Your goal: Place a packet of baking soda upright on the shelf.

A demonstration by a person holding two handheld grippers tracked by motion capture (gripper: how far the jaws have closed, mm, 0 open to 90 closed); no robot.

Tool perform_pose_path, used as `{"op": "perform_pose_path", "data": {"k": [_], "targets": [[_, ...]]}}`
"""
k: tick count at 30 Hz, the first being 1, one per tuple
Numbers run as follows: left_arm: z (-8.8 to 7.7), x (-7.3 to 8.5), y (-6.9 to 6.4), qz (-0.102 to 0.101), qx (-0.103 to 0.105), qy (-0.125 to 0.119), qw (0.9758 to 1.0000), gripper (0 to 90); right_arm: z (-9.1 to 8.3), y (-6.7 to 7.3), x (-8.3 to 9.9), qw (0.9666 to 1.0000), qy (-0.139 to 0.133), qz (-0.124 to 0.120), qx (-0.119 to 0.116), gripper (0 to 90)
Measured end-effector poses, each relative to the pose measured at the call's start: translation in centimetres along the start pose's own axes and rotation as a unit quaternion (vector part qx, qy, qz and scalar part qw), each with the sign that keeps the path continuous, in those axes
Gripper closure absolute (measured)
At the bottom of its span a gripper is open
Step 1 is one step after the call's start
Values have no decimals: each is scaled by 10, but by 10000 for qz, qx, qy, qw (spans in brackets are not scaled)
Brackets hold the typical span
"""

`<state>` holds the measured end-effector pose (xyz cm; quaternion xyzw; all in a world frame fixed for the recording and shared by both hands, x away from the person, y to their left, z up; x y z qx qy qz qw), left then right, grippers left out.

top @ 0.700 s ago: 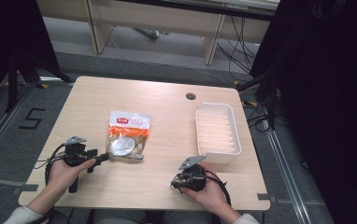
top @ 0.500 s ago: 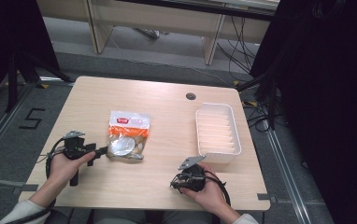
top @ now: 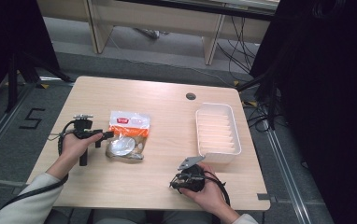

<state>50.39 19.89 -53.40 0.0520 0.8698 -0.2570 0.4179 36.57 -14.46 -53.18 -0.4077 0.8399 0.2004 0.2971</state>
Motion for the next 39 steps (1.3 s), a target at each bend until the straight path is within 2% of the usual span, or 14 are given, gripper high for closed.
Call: {"op": "perform_pose_path", "data": {"k": [1, 2, 4, 5, 10, 12, 21, 22, 28, 30, 33, 35, 36, 39], "targets": [[2, 0, 2, 52, 14, 88, 9999, 367, 0, 0, 0, 10000, -4, -9, 3, 584], [5, -1, 0, -74, 39, 28, 10000, 368, 2, 1, 0, 9999, -93, 52, 13, 584], [8, -1, 2, -60, 65, 106, 9999, 377, 2, 0, -1, 9999, -126, -26, 19, 583], [13, -2, 1, -180, 99, 49, 9998, 381, 2, 0, -1, 9999, -134, -22, 9, 583], [19, -1, 2, -314, 203, 83, 9993, 396, 0, -2, -1, 10000, -59, -32, 35, 582], [20, -1, 2, -296, 170, 69, 9994, 399, 1, -2, -1, 9999, -161, 7, 15, 582], [26, 0, 1, -362, 284, 108, 9989, 433, 0, -2, 0, 10000, -59, -33, 8, 577], [27, 1, 0, -134, 350, 170, 9992, 477, 0, -2, 0, 10000, -54, -22, -15, 576], [26, 1, -2, 79, 353, 142, 9992, 560, 0, -2, 0, 10000, -39, -23, -23, 573], [23, 2, 0, 367, 338, 219, 9985, 640, 0, -2, 0, 10000, -34, -29, -19, 573], [23, 1, -1, 316, 344, 100, 9989, 691, 0, -3, 0, 10000, -35, -33, -9, 573], [22, 1, -2, 398, 400, 71, 9984, 796, 0, -3, 1, 10000, -23, -39, -6, 572], [20, 1, -3, 651, 465, 81, 9968, 851, 0, -3, 1, 10000, -21, -43, -11, 571], [18, 0, -6, 652, 557, 72, 9963, 889, 0, -3, 1, 10000, -21, -43, -6, 571]]}}
Point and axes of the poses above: each handheld gripper's, and its own axes: z roughly forward along the jaws, x roughly out of its underside, y roughly to its left, the point moved 5 cm from there along z, roughly forward along the jaws, and after that the axes turned 7 degrees about -y, right-handed, at the moved point
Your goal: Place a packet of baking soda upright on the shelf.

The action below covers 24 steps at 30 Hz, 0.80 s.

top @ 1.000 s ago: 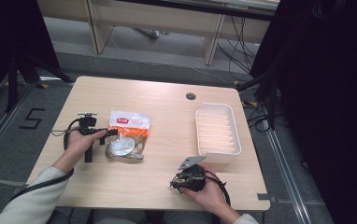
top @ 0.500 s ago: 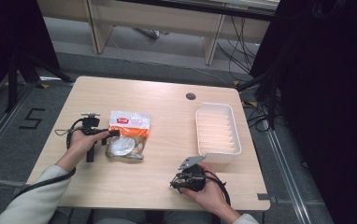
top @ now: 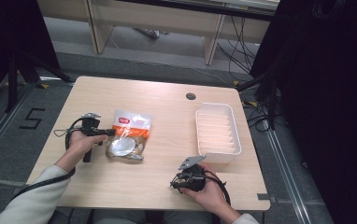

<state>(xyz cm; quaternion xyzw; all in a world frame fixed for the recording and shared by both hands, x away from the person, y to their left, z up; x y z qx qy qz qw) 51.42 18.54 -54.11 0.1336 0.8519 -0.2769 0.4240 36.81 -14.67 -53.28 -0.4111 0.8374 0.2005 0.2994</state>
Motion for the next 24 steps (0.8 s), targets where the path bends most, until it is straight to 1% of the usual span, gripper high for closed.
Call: {"op": "perform_pose_path", "data": {"k": [3, 4, 5, 6, 7, 8, 9, 10, 11, 12, 13, 14, 15, 16, 17, 18, 19, 20, 21, 22, 23, 24], "targets": [[-2, 0, -1, -40, 66, -34, 10000, 892, 0, 0, 0, 10000, -17, -2, 11, 570], [-3, 0, -1, -58, 124, -53, 9999, 893, 0, 0, 0, 10000, -21, 1, -5, 570], [-4, 0, -2, -116, 147, -98, 9998, 893, 0, 0, 0, 10000, -24, 9, -9, 570], [-6, -1, -3, -105, 210, -137, 9996, 894, -1, 1, 0, 10000, 14, 57, -3, 570], [-8, -2, -4, -115, 251, -190, 9994, 895, -1, 0, 0, 10000, 3, 40, -14, 569], [-10, -2, -5, -92, 310, -231, 9992, 895, -1, 1, 0, 10000, 13, 77, -20, 569], [-12, -3, -7, -81, 393, -295, 9988, 895, -1, 1, 0, 9999, 11, 109, -15, 569], [-17, -5, -11, -99, 513, -413, 9978, 895, -1, 0, 0, 10000, -10, 26, 27, 569], [-17, -5, -11, -99, 513, -413, 9978, 896, -1, 0, 0, 10000, -10, 26, 27, 569], [-24, -5, -16, -48, 617, -481, 9969, 896, 1, 0, 0, 9999, -116, 47, 37, 569], [-27, -6, -19, -28, 677, -514, 9964, 896, -1, -1, 0, 10000, -37, 11, 38, 569], [-30, -6, -22, -26, 730, -570, 9957, 896, 0, 0, -1, 9999, -122, 42, 38, 568], [-30, -6, -22, -26, 730, -570, 9957, 896, -1, 0, -1, 9999, -125, 79, 25, 569], [-33, -6, -24, -3, 770, -586, 9953, 896, -1, 0, -1, 9999, -125, 79, 25, 569], [-39, -6, -31, 92, 861, -689, 9939, 897, -3, -1, -1, 10000, -36, 36, 55, 567], [-42, -6, -34, 132, 911, -721, 9931, 897, -2, -1, -2, 9999, -150, 48, 67, 566], [-46, -5, -37, 194, 984, -760, 9920, 897, -3, -2, -2, 9998, -157, 18, 89, 565], [-46, -5, -37, 194, 984, -760, 9920, 897, -3, -2, -2, 9998, -157, 18, 89, 565], [-49, -3, -40, 226, 1044, -791, 9911, 897, -4, -2, -2, 9999, -135, 4, 92, 565], [-53, -1, -44, 232, 1106, -831, 9901, 897, -6, -4, -4, 9998, -146, -60, 99, 564], [-57, 1, -47, 254, 1165, -868, 9891, 897, -5, -4, -6, 9995, -304, -18, 111, 564], [-64, 5, -53, 279, 1257, -939, 9872, 897, -10, -2, -7, 9997, -190, 169, 8, 562]]}}
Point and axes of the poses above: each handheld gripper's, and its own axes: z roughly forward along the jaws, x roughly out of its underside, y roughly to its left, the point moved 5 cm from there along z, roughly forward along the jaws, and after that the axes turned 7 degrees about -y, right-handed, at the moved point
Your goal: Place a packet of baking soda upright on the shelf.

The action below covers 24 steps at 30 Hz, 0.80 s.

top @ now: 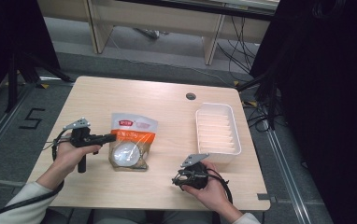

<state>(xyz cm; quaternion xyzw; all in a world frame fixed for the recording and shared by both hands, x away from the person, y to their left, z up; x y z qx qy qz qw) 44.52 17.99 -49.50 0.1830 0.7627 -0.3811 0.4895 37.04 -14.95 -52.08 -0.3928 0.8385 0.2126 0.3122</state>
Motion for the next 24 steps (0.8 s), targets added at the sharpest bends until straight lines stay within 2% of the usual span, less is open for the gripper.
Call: {"op": "perform_pose_path", "data": {"k": [1, 3, 5, 7, 9, 10, 11, 12, 13, 14, 15, 16, 17, 18, 19, 20, 21, 24], "targets": [[0, 0, 0, 0, 0, 0, 10000, 897, 1, -5, -3, 9993, -182, -312, 138, 558], [-7, 1, -7, 81, 84, -79, 9999, 897, -2, -6, -5, 9995, -115, -273, 130, 552], [-15, 4, -16, 169, 215, -150, 9995, 897, -10, -10, -16, 9988, -285, -358, 151, 531], [-17, 4, -18, 217, 240, -173, 9993, 897, -12, -12, -21, 9981, -382, -453, 174, 522], [-21, 6, -23, 198, 256, -209, 9993, 897, -23, -18, -43, 9967, -415, -628, 309, 490], [-21, 6, -23, 198, 256, -209, 9993, 897, -27, -18, -52, 9965, -428, -646, 304, 478], [-21, 5, -25, 282, 331, -229, 9988, 897, -29, -21, -63, 9949, -421, -864, 313, 466], [-21, 6, -27, 253, 309, -218, 9990, 897, -32, -21, -73, 9947, -351, -922, 280, 458], [-21, 6, -27, 253, 309, -218, 9990, 897, -32, -21, -73, 9947, -351, -922, 280, 458], [-21, 5, -28, 310, 349, -213, 9987, 897, -35, -25, -96, 9917, -351, -1208, 258, 441], [-21, 5, -29, 289, 375, -216, 9986, 897, -35, -25, -96, 9917, -351, -1208, 258, 441], [-20, 5, -31, 318, 386, -205, 9985, 897, -36, -26, -118, 9887, -303, -1460, 142, 434], [-20, 5, -31, 318, 386, -205, 9985, 897, -36, -26, -118, 9887, -303, -1460, 142, 434], [-20, 5, -32, 297, 377, -217, 9986, 897, -35, -28, -137, 9860, -245, -1646, 67, 433], [-20, 5, -33, 332, 440, -208, 9983, 897, -35, -28, -137, 9860, -245, -1646, 67, 433], [-20, 6, -34, 296, 375, -186, 9987, 897, -30, -29, -154, 9809, -212, -1929, -132, 432], [-19, 5, -34, 384, 443, -189, 9981, 897, -28, -28, -160, 9808, -151, -1933, -196, 428], [-19, 5, -36, 348, 407, -181, 9984, 897, -16, -27, -174, 9765, 53, -2127, -356, 417]]}}
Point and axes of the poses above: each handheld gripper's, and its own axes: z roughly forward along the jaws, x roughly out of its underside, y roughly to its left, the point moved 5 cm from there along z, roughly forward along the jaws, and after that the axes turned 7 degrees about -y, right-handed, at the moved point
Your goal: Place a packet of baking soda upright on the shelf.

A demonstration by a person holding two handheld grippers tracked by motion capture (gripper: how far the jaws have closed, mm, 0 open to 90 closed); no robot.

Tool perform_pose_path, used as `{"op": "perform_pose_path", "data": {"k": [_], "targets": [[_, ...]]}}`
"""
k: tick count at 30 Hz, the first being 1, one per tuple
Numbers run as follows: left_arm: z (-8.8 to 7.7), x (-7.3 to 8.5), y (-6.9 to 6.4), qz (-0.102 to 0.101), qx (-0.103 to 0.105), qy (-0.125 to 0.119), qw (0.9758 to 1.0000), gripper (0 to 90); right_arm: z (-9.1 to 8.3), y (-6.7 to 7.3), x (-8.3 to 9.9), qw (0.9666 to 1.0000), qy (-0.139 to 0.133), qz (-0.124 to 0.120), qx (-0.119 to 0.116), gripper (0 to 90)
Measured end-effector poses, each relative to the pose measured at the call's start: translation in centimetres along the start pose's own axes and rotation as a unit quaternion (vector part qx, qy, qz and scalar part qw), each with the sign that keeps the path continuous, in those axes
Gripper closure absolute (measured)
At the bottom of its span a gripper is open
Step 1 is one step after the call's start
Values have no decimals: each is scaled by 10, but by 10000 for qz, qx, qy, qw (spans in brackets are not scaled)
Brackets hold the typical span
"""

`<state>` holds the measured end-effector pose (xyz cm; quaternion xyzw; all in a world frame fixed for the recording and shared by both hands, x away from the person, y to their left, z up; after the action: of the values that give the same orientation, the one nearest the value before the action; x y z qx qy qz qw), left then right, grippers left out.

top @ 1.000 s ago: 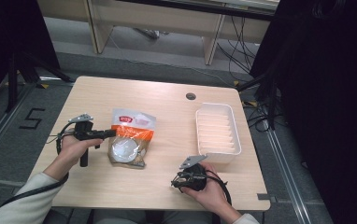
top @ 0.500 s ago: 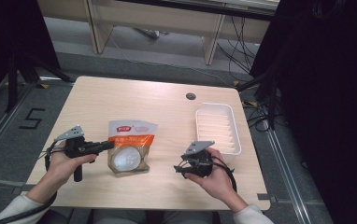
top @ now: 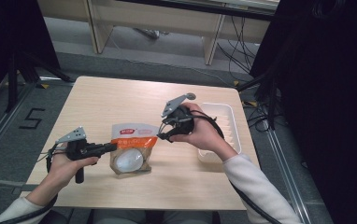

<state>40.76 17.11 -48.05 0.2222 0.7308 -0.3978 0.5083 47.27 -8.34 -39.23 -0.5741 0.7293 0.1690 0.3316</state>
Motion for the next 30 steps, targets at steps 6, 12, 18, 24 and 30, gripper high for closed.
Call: {"op": "perform_pose_path", "data": {"k": [6, 12, 18, 24, 30], "targets": [[0, -1, -2, 44, 84, -4, 10000, 897, 28, 0, -11, 9983, 273, -168, -478, 463], [1, -2, -6, 38, 130, -25, 9999, 897, 38, 8, -10, 9952, 659, -144, -711, 631], [2, -4, -10, 162, 305, -79, 9994, 897, 34, 9, -1, 9900, 1098, -235, -852, 861], [6, -1, -13, 197, 275, -28, 9994, 896, 24, 13, -6, 9861, 1288, -498, -926, 900], [9, 3, -14, 288, 269, 110, 9992, 868, 16, 15, -11, 9834, 1529, -348, -918, 900]]}}
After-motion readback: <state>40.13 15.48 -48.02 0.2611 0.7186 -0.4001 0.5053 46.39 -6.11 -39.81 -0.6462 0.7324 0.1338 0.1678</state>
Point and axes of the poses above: each handheld gripper's, and its own axes: z roughly forward along the jaws, x roughly out of its underside, y roughly to its left, the point moved 5 cm from there along z, roughly forward along the jaws, and after that the axes turned 7 degrees about -y, right-handed, at the moved point
